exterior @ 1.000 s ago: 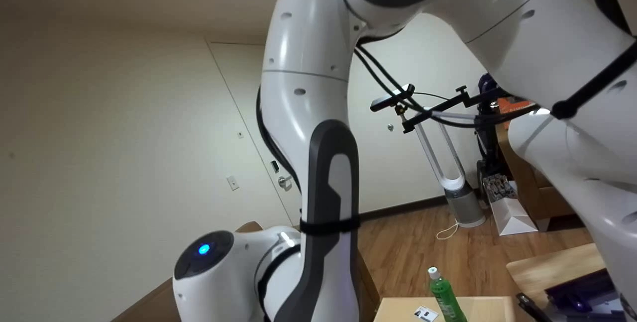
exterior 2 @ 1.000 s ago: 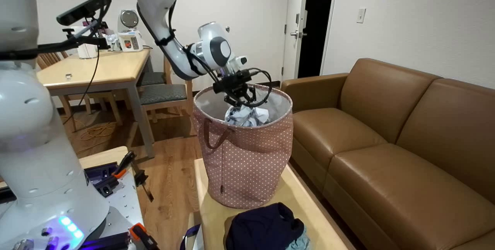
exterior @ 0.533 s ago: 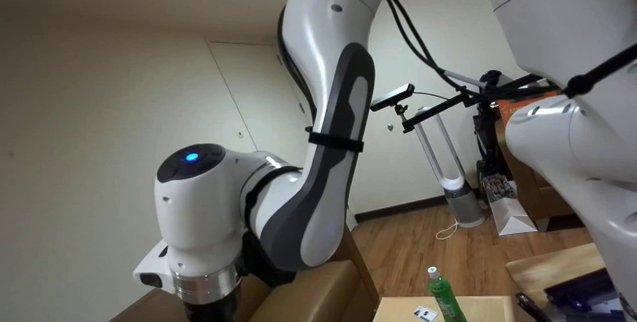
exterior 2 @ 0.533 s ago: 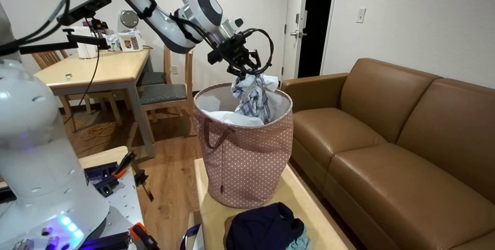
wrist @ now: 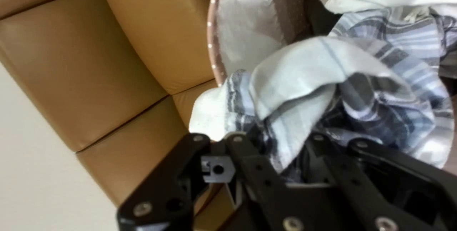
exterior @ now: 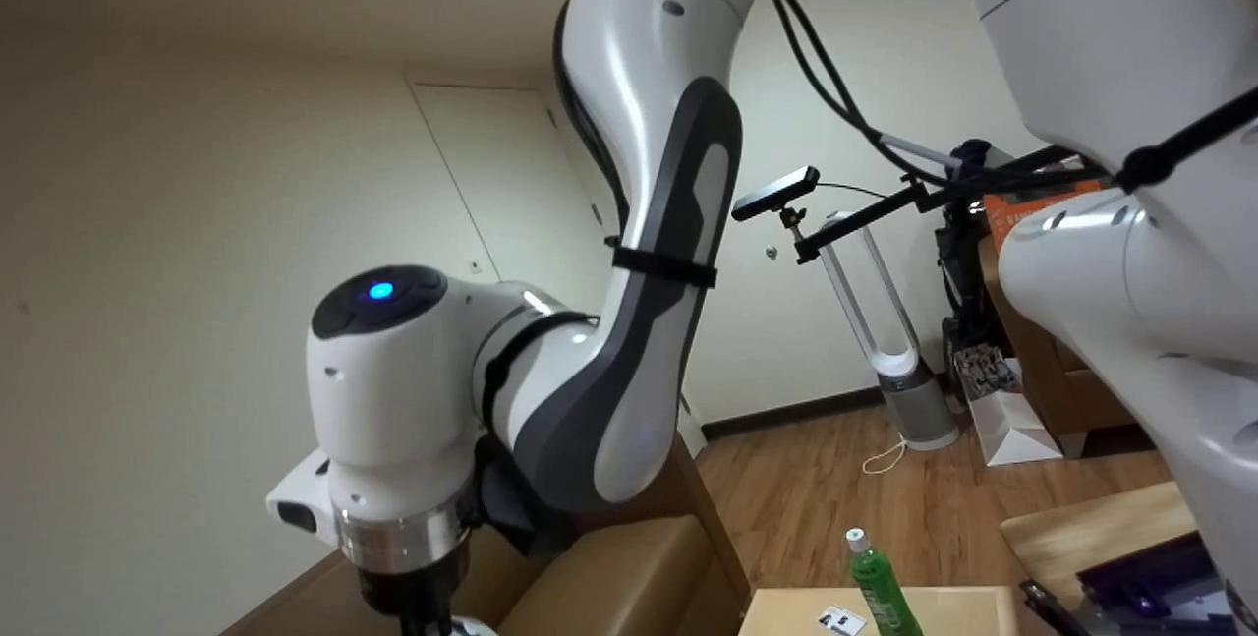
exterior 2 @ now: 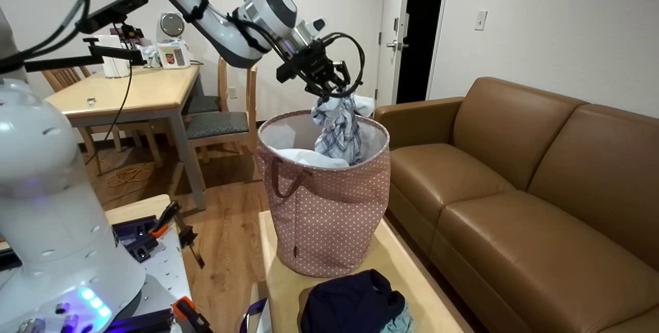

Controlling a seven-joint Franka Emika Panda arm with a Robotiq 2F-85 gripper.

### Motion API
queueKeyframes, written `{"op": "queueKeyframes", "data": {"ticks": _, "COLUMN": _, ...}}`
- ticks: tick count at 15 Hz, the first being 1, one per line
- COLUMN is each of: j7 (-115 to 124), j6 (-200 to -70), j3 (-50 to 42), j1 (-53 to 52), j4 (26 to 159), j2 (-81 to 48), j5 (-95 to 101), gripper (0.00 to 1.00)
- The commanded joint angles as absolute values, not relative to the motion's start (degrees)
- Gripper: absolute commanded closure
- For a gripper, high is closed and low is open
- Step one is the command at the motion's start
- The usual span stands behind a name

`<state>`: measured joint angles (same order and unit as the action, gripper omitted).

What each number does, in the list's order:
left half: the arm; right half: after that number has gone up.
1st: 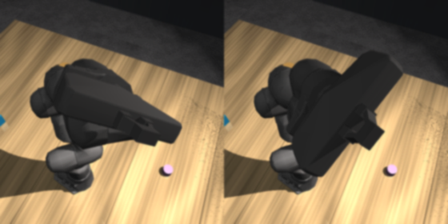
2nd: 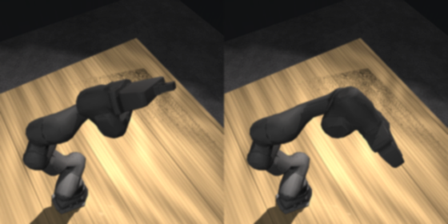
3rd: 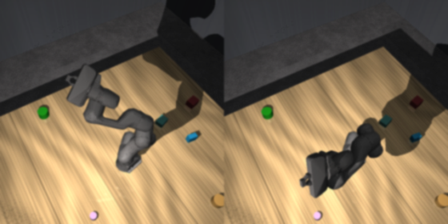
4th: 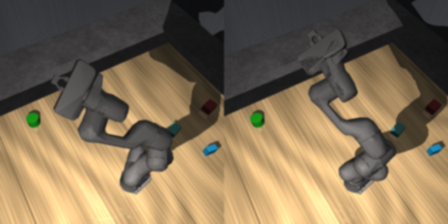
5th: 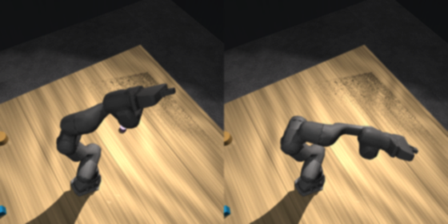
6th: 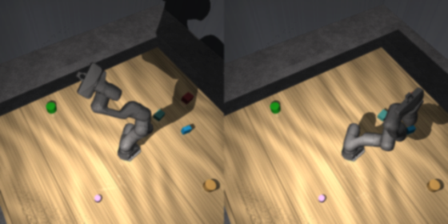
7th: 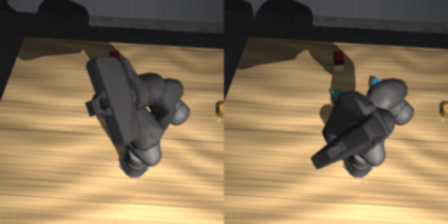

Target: Remove the shirt from the laundry bag

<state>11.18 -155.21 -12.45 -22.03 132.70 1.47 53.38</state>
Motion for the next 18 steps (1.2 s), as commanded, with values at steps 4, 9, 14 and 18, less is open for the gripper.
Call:
{"op": "queueKeyframes", "data": {"ticks": 4, "j7": 25.72, "j6": -143.15, "j3": -10.45, "j1": -20.30, "j4": 139.94, "j2": 25.81, "j5": 59.80, "gripper": 0.94}}
{"op": "queueKeyframes", "data": {"ticks": 9, "j7": 27.91, "j6": -135.02, "j3": 1.33, "j1": -6.36, "j4": 147.17, "j2": 43.54, "j5": 51.62, "gripper": 0.94}}
{"op": "queueKeyframes", "data": {"ticks": 14, "j7": 26.03, "j6": -135.35, "j3": 2.33, "j1": -1.59, "j4": 149.71, "j2": 48.56, "j5": 48.75, "gripper": 0.85}}
{"op": "queueKeyframes", "data": {"ticks": 18, "j7": 28.15, "j6": -136.03, "j3": 2.62, "j1": 0.18, "j4": 151.41, "j2": 51.32, "j5": 49.21, "gripper": 0.94}}
